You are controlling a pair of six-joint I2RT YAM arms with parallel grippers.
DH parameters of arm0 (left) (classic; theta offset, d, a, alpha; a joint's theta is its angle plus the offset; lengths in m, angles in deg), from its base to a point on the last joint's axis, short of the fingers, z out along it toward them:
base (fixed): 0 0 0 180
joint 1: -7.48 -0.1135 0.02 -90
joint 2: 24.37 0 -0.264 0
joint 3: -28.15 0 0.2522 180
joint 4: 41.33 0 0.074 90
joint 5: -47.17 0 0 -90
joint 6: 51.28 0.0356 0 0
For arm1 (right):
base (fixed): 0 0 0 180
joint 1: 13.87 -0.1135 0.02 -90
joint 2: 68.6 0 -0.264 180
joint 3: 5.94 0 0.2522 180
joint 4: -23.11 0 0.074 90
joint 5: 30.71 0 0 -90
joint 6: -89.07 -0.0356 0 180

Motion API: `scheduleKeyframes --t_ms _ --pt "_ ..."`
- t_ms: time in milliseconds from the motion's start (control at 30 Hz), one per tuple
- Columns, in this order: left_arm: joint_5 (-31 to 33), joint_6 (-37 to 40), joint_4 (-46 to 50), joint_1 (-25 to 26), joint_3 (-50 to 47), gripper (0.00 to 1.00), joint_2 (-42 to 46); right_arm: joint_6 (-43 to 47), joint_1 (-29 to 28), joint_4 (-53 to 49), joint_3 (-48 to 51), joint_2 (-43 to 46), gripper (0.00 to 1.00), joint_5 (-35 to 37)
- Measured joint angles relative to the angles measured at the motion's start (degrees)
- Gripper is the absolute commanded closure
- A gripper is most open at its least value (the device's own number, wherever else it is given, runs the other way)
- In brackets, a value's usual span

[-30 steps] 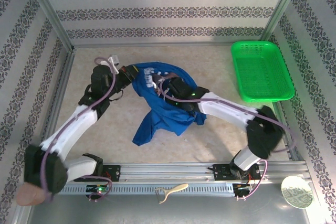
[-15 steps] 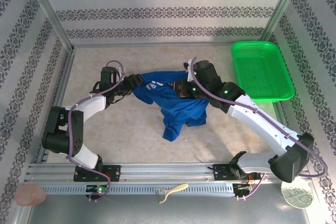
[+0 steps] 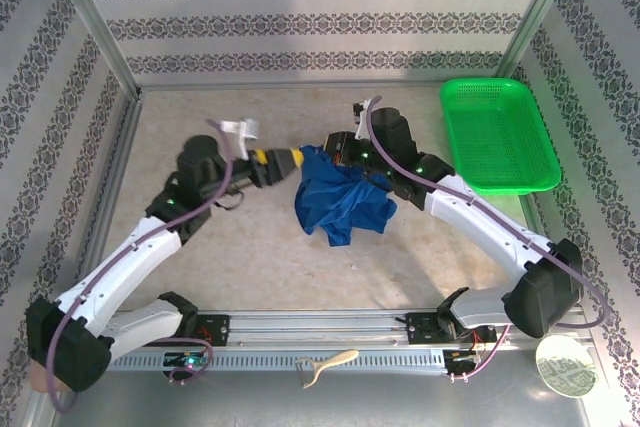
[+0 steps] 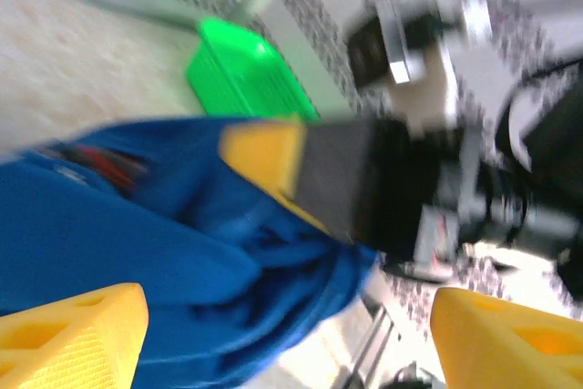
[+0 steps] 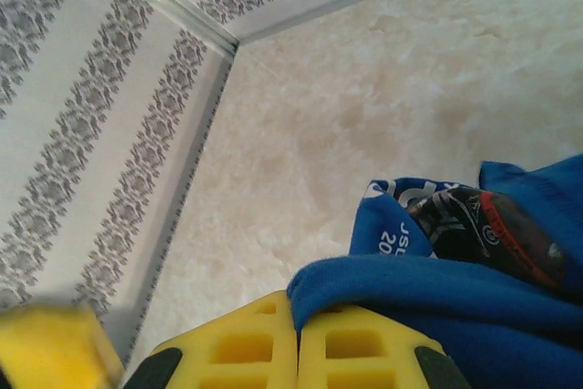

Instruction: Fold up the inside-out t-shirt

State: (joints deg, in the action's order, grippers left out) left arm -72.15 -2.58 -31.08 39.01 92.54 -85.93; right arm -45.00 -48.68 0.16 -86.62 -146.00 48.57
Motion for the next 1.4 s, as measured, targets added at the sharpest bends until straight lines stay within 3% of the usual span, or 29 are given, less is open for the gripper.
scheduleKeyframes --t_ms 100,200,367,533,700,867,967,1100,1267,1300,1400 --pt "6.5 0.8 -2.6 9.8 -0.9 0.19 -6.3 -4.0 0.6 4.1 0.3 0.2 1.0 -0.1" --pt "12.7 0.7 -6.1 15.0 -3.0 0.19 -14.4 -8.8 1.3 10.0 2.2 1.3 1.0 -0.1" --pt "21.1 0.5 -8.4 15.8 -8.0 0.18 -24.2 -14.3 2.2 14.6 2.3 2.6 1.0 -0.9" --pt "24.7 0.9 -8.0 12.6 -14.5 0.16 -19.9 -15.8 4.5 14.8 -2.9 5.3 1.0 -3.5" --pt "24.9 2.4 -3.3 2.4 -19.0 0.14 -3.0 -15.2 6.6 14.8 -4.6 11.7 1.0 -5.5" --pt "20.5 4.5 1.9 1.8 -11.0 0.12 8.0 -14.2 7.9 15.4 -1.7 12.8 1.0 -9.2" --pt "17.2 5.0 1.8 2.1 -4.4 0.12 6.5 -13.6 8.0 14.0 0.4 10.7 1.0 -11.2" --pt "12.7 7.1 -0.2 5.5 3.1 0.11 -2.9 -12.5 8.0 11.1 1.8 9.4 1.0 -12.4" --pt "10.0 9.7 -0.9 10.1 5.8 0.12 -15.3 -11.7 7.3 10.7 1.8 9.6 1.0 -12.7" --pt "10.1 9.9 -0.8 10.5 5.8 0.16 -17.0 -11.6 7.2 10.7 1.8 9.7 1.0 -12.8" --pt "11.9 10.7 -0.8 10.6 5.8 0.65 -20.0 -11.7 7.2 10.6 1.8 10.2 1.0 -12.9"
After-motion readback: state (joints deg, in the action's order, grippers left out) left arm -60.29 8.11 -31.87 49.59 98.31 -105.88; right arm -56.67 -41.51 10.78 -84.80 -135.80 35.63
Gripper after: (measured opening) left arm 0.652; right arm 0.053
